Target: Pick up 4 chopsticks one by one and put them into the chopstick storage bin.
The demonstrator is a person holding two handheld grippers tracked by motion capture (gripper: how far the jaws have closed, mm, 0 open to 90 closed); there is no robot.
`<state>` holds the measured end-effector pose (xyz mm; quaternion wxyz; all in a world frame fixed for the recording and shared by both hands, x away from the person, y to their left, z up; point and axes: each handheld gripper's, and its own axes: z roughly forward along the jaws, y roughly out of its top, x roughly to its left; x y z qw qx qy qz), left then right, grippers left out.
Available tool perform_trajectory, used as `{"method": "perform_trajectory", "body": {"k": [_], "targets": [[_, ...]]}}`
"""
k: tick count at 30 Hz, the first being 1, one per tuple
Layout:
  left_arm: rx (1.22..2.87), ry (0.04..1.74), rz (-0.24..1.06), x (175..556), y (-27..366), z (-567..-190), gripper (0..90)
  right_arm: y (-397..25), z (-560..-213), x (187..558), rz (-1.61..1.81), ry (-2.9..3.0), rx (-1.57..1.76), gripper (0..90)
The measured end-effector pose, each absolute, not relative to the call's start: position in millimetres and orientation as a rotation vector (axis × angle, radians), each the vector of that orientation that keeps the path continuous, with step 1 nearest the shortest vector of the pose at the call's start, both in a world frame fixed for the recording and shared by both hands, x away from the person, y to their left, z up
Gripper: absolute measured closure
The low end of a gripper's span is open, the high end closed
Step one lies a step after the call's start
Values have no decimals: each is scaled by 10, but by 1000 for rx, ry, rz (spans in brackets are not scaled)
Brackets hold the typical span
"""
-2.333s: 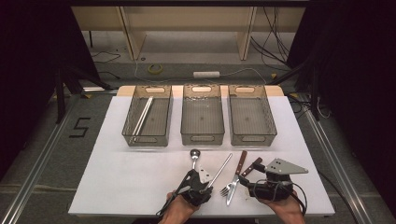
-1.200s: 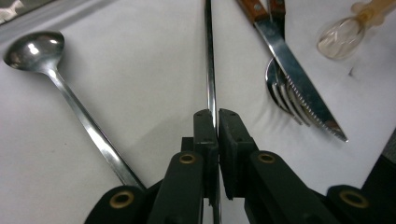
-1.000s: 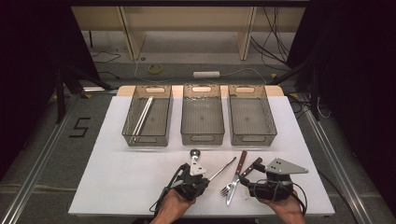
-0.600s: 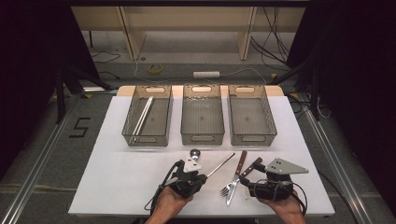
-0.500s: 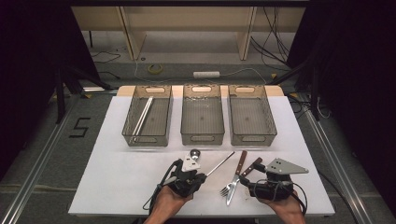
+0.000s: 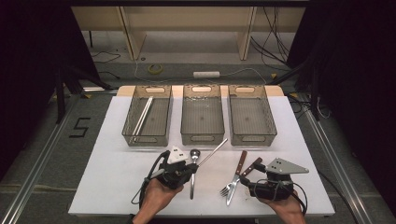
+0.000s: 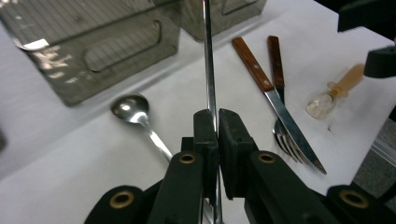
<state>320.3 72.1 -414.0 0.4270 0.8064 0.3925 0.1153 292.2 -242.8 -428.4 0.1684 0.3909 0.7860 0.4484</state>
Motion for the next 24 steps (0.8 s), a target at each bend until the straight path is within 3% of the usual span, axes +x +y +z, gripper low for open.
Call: {"method": "perform_trajectory", "body": {"k": [24], "targets": [[1806, 1134, 420, 3611, 1536, -3837, 858, -2424, -4287, 2923, 1274, 2238, 1118, 295]]}}
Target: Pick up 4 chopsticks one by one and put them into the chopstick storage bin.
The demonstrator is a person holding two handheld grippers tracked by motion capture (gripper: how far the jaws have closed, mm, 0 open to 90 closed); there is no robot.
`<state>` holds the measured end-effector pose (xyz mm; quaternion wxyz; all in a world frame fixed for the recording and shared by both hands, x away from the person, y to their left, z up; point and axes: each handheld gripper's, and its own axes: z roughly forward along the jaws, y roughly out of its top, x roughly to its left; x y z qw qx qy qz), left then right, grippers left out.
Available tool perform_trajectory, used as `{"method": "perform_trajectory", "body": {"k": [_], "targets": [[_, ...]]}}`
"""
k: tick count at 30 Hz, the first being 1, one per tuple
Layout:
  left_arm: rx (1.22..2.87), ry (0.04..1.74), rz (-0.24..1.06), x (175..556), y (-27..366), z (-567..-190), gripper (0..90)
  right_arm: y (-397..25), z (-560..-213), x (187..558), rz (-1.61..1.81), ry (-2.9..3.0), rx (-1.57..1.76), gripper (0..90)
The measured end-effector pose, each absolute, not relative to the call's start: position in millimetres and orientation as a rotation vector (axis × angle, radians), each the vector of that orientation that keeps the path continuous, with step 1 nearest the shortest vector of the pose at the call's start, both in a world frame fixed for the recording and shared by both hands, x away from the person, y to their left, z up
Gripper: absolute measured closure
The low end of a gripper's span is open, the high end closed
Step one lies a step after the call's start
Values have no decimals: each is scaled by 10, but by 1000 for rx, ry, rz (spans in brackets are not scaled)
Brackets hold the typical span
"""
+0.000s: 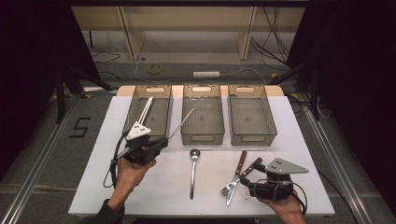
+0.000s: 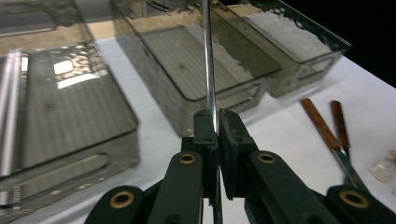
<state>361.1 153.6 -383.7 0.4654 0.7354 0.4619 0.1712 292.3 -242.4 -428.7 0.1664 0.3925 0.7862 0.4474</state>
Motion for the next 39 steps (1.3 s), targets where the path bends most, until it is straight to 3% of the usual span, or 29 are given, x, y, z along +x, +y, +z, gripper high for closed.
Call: {"method": "perform_trajectory", "body": {"k": [18, 39], "targets": [[1718, 1301, 463, 4183, 1997, -3939, 858, -2428, -4297, 2929, 1271, 2241, 1122, 295], [1683, 1428, 482, 4702, 2160, -4020, 857, -2432, -4298, 2929, 1281, 2239, 1125, 294]]}}
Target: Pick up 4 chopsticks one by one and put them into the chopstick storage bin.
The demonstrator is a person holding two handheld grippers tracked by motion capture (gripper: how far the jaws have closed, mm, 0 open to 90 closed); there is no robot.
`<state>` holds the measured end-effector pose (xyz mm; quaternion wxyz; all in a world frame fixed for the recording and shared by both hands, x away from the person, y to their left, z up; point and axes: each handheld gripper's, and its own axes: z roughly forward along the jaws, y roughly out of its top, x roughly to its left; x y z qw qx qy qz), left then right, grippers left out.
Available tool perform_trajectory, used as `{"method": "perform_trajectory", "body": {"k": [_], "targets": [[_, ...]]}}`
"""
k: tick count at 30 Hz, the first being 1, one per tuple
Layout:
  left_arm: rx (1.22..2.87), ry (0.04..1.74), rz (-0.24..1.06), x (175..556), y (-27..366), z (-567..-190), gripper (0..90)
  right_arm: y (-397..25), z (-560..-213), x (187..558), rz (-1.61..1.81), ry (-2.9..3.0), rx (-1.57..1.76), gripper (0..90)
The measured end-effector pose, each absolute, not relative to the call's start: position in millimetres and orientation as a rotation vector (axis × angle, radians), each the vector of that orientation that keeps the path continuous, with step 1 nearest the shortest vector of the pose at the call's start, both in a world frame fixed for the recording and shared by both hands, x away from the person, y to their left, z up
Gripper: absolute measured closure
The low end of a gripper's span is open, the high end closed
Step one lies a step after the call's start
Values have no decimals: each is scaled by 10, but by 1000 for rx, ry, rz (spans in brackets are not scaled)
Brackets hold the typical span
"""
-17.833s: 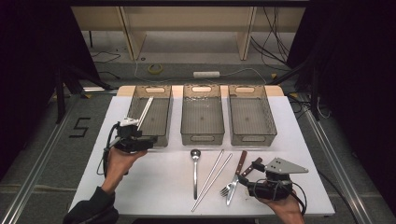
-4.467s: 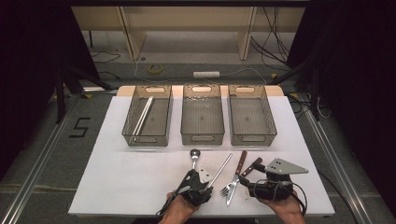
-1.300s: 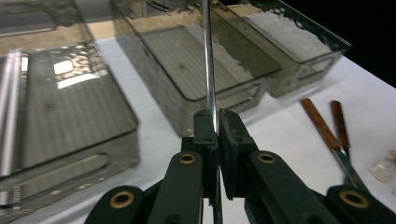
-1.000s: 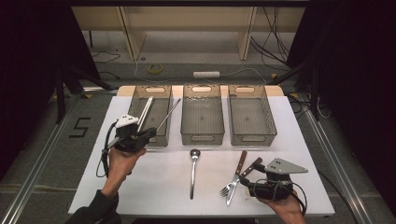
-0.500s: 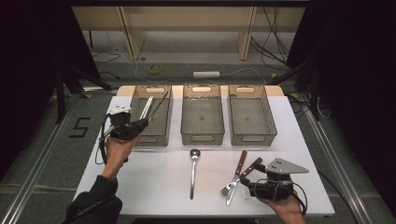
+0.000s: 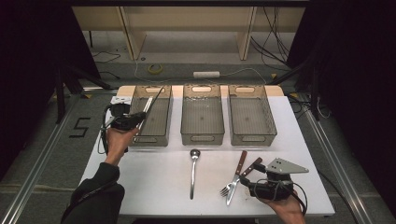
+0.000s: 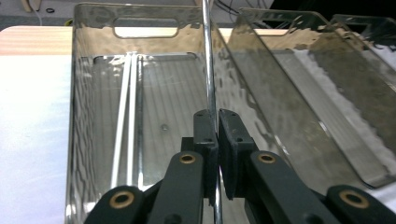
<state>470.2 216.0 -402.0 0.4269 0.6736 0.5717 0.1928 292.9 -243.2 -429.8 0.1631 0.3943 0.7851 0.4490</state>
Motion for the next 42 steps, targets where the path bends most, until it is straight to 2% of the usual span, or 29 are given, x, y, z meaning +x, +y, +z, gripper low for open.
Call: {"method": "perform_trajectory", "body": {"k": [22, 31, 33, 42], "targets": [[1733, 1494, 496, 5000, 2154, -4193, 856, -2430, -4299, 2927, 1284, 2245, 1122, 294], [1699, 1506, 469, 5068, 2185, -4264, 841, -2431, -4301, 2929, 1282, 2247, 1125, 295], [1673, 1497, 455, 5066, 2197, -4262, 744, -2430, -4302, 2928, 1283, 2247, 1121, 295], [1697, 1412, 390, 4855, 2080, -4140, 498, -2425, -4302, 2927, 1279, 2248, 1117, 295]]}}
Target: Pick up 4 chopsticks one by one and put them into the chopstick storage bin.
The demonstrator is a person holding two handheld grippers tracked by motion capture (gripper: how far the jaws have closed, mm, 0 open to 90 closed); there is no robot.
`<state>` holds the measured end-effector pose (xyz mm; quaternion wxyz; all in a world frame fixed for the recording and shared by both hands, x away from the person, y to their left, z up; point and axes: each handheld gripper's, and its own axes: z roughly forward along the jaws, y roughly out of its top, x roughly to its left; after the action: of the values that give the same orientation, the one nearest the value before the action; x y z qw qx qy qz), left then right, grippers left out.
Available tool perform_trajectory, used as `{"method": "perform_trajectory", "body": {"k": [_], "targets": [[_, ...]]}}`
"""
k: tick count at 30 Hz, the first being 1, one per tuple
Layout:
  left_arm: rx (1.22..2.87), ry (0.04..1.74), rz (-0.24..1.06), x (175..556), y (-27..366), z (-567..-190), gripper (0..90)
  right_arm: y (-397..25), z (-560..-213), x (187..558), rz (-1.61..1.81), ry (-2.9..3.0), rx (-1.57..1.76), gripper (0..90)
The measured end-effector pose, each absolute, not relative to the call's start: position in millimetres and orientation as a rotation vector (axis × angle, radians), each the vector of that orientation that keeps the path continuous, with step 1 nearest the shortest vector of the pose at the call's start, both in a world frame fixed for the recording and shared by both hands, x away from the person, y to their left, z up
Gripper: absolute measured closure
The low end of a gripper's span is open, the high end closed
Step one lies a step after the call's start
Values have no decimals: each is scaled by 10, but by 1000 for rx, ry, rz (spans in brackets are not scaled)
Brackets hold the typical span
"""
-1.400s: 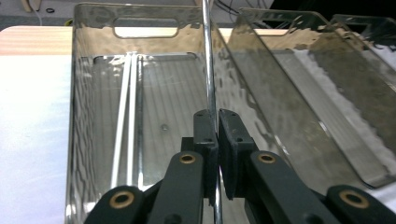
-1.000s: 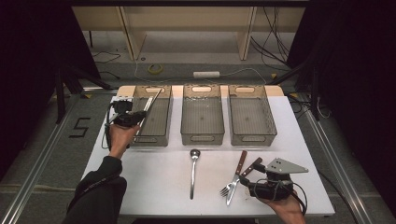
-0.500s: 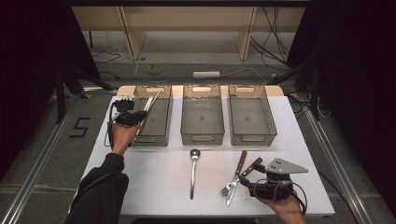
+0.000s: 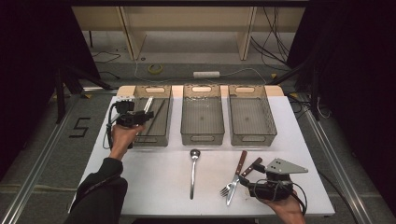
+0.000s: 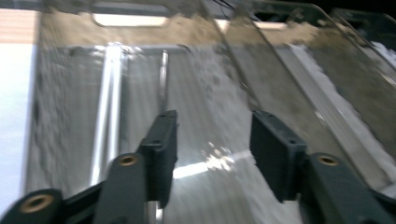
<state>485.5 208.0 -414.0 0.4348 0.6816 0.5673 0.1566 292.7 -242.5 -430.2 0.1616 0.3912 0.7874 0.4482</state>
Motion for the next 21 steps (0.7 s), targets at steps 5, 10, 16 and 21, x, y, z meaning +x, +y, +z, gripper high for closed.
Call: {"method": "perform_trajectory", "body": {"k": [5, 10, 16, 21], "targets": [[1758, 1377, 392, 4626, 1926, -4096, 398, -2424, -4296, 2920, 1281, 2244, 1119, 294], [1757, 1361, 426, 4435, 1779, -4030, 342, -2421, -4286, 2914, 1283, 2242, 1106, 295], [1816, 1320, 405, 4231, 1608, -4071, 321, -2431, -4288, 2913, 1280, 2242, 1109, 295], [1856, 1300, 381, 4093, 1516, -4136, 296, -2430, -4287, 2913, 1278, 2243, 1111, 294]]}}
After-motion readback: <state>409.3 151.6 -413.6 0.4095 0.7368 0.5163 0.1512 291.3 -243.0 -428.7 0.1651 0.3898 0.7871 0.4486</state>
